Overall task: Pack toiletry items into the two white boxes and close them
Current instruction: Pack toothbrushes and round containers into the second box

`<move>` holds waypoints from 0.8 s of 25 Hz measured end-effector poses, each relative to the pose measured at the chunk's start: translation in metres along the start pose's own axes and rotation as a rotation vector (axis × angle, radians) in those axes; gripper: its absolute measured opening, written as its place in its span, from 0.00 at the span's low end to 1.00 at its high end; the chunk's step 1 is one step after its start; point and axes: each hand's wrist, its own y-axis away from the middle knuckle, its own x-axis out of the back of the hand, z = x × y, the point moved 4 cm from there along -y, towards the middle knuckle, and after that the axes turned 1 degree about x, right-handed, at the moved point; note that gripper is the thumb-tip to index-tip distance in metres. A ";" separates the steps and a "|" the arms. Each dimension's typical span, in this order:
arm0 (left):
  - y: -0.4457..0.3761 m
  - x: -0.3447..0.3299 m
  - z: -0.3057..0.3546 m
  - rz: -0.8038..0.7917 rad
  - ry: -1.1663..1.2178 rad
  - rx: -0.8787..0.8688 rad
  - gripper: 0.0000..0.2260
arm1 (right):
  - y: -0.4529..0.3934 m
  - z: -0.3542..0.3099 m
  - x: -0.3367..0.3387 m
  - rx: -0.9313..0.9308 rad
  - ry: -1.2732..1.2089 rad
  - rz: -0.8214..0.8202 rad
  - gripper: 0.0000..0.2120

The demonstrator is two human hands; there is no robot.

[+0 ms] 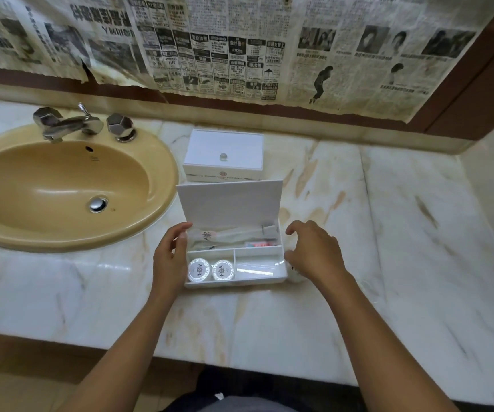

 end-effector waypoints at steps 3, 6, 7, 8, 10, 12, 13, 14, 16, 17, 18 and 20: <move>0.001 0.000 0.002 0.002 -0.017 -0.013 0.13 | -0.001 0.013 -0.022 -0.040 0.047 -0.092 0.22; 0.001 0.000 0.003 0.005 -0.026 -0.024 0.12 | 0.000 0.018 -0.037 -0.046 0.062 -0.139 0.20; 0.001 0.000 0.003 0.006 -0.028 -0.025 0.12 | 0.000 0.019 -0.039 -0.046 0.067 -0.148 0.19; 0.000 0.000 0.002 0.007 -0.028 -0.024 0.12 | -0.001 0.020 -0.041 -0.045 0.072 -0.156 0.18; 0.000 0.000 0.001 0.004 -0.027 -0.020 0.12 | 0.000 0.022 -0.042 -0.044 0.076 -0.171 0.17; 0.000 0.001 0.000 0.000 -0.023 -0.014 0.12 | 0.000 0.022 -0.042 -0.044 0.070 -0.177 0.16; 0.000 0.001 0.000 -0.002 -0.017 -0.010 0.12 | 0.000 0.021 -0.041 -0.045 0.068 -0.171 0.15; 0.000 0.001 0.000 -0.003 -0.012 -0.007 0.12 | 0.000 0.020 -0.037 -0.048 0.066 -0.155 0.16; 0.000 0.001 0.001 -0.002 0.000 -0.005 0.12 | -0.001 0.018 -0.024 -0.065 0.055 -0.095 0.17; 0.000 0.001 0.001 -0.002 0.007 -0.004 0.12 | 0.000 0.015 -0.015 -0.075 0.043 -0.054 0.18; 0.000 0.001 0.000 -0.001 0.013 -0.001 0.12 | 0.000 0.012 -0.004 -0.078 0.029 -0.009 0.19; 0.000 0.001 0.000 0.002 0.025 0.008 0.12 | 0.004 -0.002 0.015 -0.050 0.006 0.085 0.17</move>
